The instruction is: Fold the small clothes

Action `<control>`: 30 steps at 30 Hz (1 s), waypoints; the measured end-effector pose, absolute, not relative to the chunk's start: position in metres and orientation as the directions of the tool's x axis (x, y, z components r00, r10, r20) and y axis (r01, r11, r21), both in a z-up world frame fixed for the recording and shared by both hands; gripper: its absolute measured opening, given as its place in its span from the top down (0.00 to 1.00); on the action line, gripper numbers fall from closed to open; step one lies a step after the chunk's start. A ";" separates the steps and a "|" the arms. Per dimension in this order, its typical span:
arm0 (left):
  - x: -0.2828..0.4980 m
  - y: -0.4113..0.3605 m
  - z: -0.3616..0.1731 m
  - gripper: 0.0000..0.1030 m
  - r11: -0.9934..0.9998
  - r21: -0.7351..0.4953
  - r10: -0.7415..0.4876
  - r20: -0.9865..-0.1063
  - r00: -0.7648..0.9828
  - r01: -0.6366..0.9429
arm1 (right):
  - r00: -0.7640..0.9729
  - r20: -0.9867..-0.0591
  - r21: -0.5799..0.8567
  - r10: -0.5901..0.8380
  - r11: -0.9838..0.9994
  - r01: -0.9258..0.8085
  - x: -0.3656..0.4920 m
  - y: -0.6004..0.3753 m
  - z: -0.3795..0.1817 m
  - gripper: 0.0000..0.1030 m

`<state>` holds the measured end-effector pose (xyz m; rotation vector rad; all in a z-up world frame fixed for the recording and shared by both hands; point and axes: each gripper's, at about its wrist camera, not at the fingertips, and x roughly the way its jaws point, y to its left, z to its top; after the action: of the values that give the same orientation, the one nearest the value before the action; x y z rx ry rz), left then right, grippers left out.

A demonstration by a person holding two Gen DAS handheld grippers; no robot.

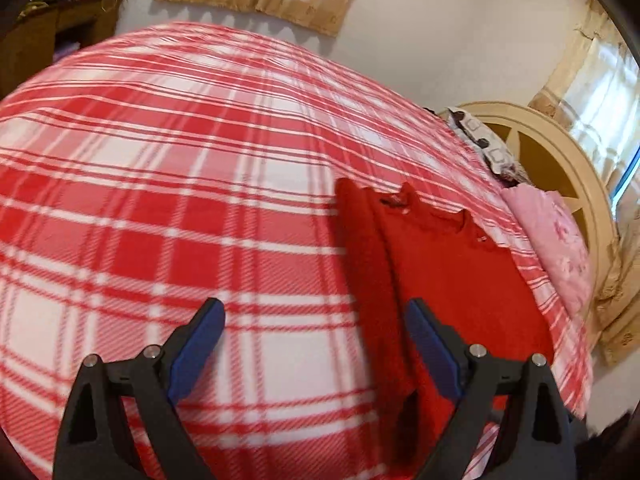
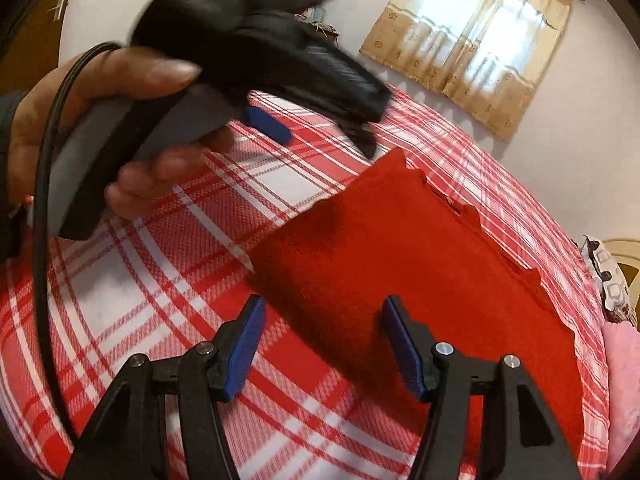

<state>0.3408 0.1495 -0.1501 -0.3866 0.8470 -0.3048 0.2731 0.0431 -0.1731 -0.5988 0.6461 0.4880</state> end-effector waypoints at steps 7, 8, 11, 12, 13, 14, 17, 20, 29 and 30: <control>0.368 0.119 -0.149 0.09 0.858 -0.481 -0.491 -0.662 0.567 0.182 | 0.716 -0.660 -0.384 0.225 0.719 -0.580 0.275 0.048 -0.176 0.40; 0.372 0.115 -0.151 0.09 0.863 -0.469 -0.486 -0.672 0.559 0.186 | 0.718 -0.659 -0.383 0.225 0.720 -0.578 0.275 0.048 -0.176 0.40; 0.382 0.110 -0.154 0.10 0.874 -0.450 -0.469 -0.685 0.558 0.181 | 0.722 -0.655 -0.388 0.223 0.721 -0.574 0.275 0.050 -0.176 0.40; 0.384 0.111 -0.155 0.10 0.875 -0.452 -0.466 -0.685 0.560 0.175 | 0.726 -0.651 -0.393 0.222 0.720 -0.572 0.274 0.050 -0.176 0.40; 0.385 0.113 -0.156 0.10 0.872 -0.458 -0.468 -0.681 0.563 0.172 | 0.730 -0.647 -0.397 0.222 0.719 -0.570 0.271 0.051 -0.176 0.40; 0.386 0.114 -0.157 0.10 0.871 -0.462 -0.470 -0.678 0.565 0.169 | 0.731 -0.645 -0.398 0.223 0.718 -0.571 0.269 0.052 -0.177 0.40; 0.387 0.115 -0.158 0.19 0.868 -0.465 -0.475 -0.672 0.568 0.176 | 0.735 -0.641 -0.407 0.222 0.713 -0.570 0.265 0.056 -0.178 0.40; 0.390 0.113 -0.159 0.29 0.869 -0.456 -0.478 -0.674 0.563 0.192 | 0.736 -0.639 -0.409 0.223 0.712 -0.571 0.260 0.059 -0.177 0.40; 0.399 0.110 -0.162 0.71 0.826 -0.514 -0.551 -0.651 0.522 0.231 | 0.716 -0.652 -0.370 0.248 0.720 -0.587 0.257 0.057 -0.171 0.92; 0.400 0.109 -0.162 0.81 0.817 -0.527 -0.563 -0.646 0.515 0.234 | 0.718 -0.646 -0.356 0.260 0.729 -0.585 0.255 0.053 -0.166 0.93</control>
<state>0.4001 0.1089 -0.1620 -0.4013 0.9120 -0.4944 0.2553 0.0532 -0.1661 -0.5829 0.6033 0.4977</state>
